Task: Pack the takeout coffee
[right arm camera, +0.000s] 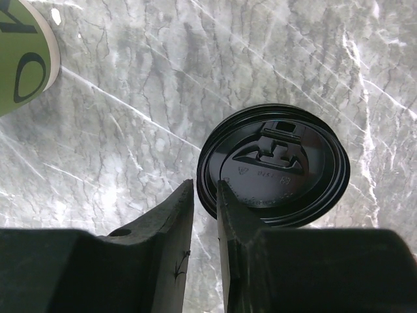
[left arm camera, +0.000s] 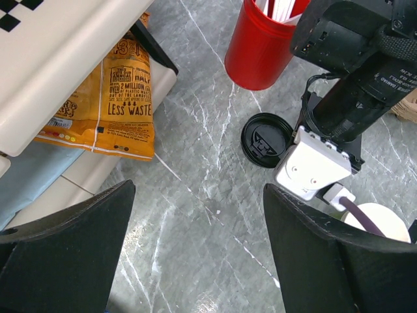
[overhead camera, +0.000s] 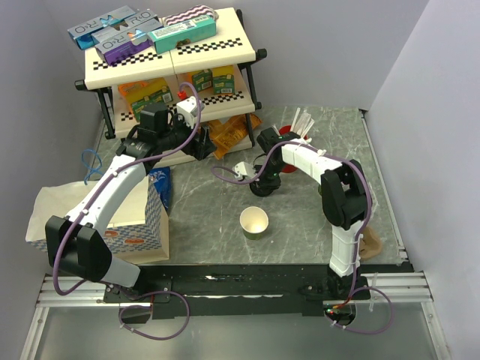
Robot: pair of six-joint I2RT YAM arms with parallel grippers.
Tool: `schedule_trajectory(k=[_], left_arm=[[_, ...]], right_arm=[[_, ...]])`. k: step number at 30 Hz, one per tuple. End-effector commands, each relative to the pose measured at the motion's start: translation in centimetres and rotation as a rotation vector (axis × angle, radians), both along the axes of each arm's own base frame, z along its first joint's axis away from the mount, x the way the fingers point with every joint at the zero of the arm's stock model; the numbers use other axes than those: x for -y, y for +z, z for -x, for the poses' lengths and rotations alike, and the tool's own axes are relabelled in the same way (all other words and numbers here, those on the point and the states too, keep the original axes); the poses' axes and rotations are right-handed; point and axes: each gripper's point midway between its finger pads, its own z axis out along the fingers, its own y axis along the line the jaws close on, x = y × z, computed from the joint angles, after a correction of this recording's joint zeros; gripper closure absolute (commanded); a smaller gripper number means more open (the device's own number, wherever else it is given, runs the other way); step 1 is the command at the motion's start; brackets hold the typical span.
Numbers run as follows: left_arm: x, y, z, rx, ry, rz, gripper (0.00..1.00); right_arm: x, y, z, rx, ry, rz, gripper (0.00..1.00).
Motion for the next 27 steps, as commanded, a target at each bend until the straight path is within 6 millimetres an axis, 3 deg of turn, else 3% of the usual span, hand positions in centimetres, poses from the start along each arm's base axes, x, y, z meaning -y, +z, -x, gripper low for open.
schedule_trajectory(k=[1,27], left_arm=[[0.58,1.51,-0.24,0.049,-0.026,0.020,0.14],[0.65,1.02,-0.44,0.042,-0.026,0.016,0.14]], right_arm=[[-0.27,0.07,0.16,0.008,0.042,-0.012,0.72],[-0.10,-0.89,0.79,-0.009,0.064,0.011,0.69]])
